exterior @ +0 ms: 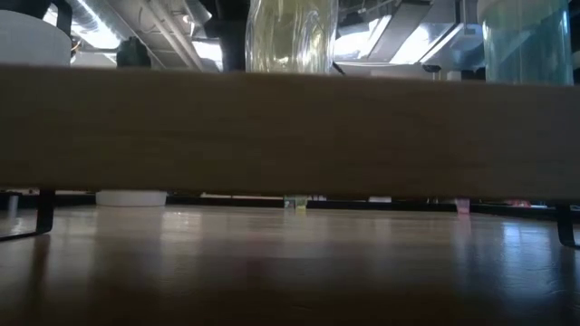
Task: Pick and place medicine bottles onto shelf by color
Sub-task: Put the left pink pill bottle on the shelf aligned with the other pink pill bottle
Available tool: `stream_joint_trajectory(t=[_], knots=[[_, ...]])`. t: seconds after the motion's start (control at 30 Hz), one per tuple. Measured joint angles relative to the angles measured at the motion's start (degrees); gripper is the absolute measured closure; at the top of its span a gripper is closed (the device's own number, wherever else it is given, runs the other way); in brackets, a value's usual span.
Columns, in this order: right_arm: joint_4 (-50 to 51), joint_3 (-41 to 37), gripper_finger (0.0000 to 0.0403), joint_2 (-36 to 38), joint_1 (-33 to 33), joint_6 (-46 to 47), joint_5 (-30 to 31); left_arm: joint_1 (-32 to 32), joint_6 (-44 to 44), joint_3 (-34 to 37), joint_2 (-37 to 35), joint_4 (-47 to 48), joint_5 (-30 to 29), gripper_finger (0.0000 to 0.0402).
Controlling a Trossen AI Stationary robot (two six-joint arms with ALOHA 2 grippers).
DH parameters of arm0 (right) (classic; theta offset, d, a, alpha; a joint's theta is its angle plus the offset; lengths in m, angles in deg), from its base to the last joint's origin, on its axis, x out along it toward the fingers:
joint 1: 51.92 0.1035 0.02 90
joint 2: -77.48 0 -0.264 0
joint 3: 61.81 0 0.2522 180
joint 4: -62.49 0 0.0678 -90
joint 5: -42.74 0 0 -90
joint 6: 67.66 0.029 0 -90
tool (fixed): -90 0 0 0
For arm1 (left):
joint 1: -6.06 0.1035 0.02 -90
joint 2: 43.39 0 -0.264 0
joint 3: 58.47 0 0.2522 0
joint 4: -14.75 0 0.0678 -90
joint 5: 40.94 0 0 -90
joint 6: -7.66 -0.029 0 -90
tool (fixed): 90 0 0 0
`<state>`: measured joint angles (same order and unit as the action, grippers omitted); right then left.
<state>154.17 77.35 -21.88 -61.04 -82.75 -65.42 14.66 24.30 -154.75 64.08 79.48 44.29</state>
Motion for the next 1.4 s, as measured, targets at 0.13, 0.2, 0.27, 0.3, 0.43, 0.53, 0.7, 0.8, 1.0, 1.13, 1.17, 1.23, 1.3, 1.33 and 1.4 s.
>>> stream_joint_trajectory(t=[0.13,0.2,0.27,0.3,0.43,0.53,0.7,0.8,1.0,1.13,1.17,1.23,1.3,1.33,1.4], knots=[[-0.93,0.00,0.0399,-0.01,0.02,0.42,-0.03,0.00,-0.76,0.02,0.82,-0.98,-0.20,0.0300],[-0.97,-0.02,0.0399,-0.01,0.02,1.24,-0.01,0.00,-0.76,0.00,1.24,-1.78,-0.25,0.0300],[-0.95,-0.04,0.0399,0.00,0.03,1.36,0.00,0.00,-0.80,0.04,1.34,-1.49,-0.37,0.0300],[-0.95,-0.04,0.0399,0.04,0.04,1.36,-0.04,0.00,-0.79,0.03,1.49,-1.93,-0.50,0.0300],[-0.95,-0.04,0.0399,0.04,0.04,1.31,-0.02,0.00,-0.85,0.09,2.32,-2.33,-0.58,0.0300],[-0.94,-0.07,0.0399,0.04,0.06,1.08,-0.15,0.00,-0.89,0.04,2.96,-2.62,-0.61,0.0300],[-0.96,-0.07,0.0399,0.04,0.04,0.42,-0.88,0.00,-0.87,0.07,3.38,-2.87,-0.66,0.0300],[-0.95,-0.07,0.0399,0.04,0.07,1.13,2.44,-0.15,-0.87,-0.02,3.94,-3.42,-0.67,0.0300],[-0.04,-0.07,0.0399,0.04,0.00,2.84,10.09,-0.52,-0.85,0.04,4.08,-3.02,-0.69,0.0300],[-0.08,-0.07,0.0399,0.04,0.06,2.84,10.04,-0.52,-0.74,0.04,4.08,-2.99,-0.68,0.0299],[-0.08,-0.07,0.0399,0.04,0.05,2.84,10.00,-0.52,-0.56,0.04,4.08,-2.97,-0.68,0.0298],[-0.08,-0.07,0.0399,0.04,0.04,2.84,9.99,-0.50,-0.28,0.04,4.06,-3.01,-0.69,0.0295],[-0.08,-0.07,0.0399,0.04,0.04,2.87,10.01,-0.50,-0.30,0.04,4.06,-2.99,-0.69,0.0294],[-0.07,-0.07,0.0399,0.04,0.04,2.94,10.02,-0.50,-0.30,0.04,4.06,-2.99,-0.69,0.0293],[-0.06,-0.07,0.0399,0.04,0.04,2.99,10.02,-0.52,-0.31,0.04,4.06,-2.99,-0.66,0.0293]])
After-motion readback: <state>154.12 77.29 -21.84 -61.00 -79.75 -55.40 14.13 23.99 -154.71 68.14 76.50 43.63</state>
